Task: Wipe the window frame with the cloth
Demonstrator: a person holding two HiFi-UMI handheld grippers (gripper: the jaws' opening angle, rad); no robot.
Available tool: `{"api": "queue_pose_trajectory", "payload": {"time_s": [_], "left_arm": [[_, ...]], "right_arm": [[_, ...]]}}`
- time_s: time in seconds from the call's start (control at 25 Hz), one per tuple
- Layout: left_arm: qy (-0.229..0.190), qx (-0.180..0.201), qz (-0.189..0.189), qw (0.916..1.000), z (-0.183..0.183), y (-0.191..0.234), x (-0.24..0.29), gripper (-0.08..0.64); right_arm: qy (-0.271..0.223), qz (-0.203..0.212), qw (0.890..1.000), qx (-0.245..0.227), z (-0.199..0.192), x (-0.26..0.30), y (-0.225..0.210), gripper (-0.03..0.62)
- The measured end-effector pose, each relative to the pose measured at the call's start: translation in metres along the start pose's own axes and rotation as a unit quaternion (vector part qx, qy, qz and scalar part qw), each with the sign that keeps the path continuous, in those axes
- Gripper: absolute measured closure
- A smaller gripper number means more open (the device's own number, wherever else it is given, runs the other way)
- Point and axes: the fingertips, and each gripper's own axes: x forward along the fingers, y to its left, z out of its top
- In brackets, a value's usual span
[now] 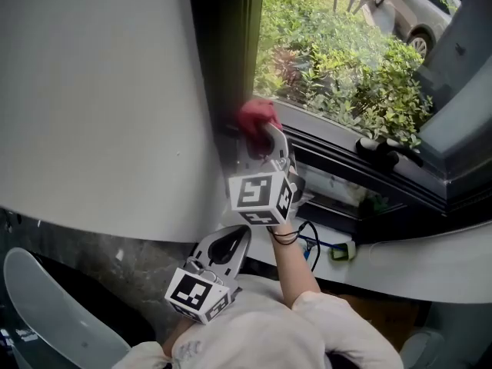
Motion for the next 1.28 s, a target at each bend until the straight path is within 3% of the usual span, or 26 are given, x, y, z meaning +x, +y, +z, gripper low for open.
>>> {"api": "queue_pose_trajectory", "payload": {"time_s": [1.28], "left_arm": [[0.014,-0.001,-0.045,0.9989,-0.006,-0.018,0.013,0.549]], "right_arm": [[0.003,-0.013,0.999,0.038,-0.018,-0.024,-0.025,0.509]]}}
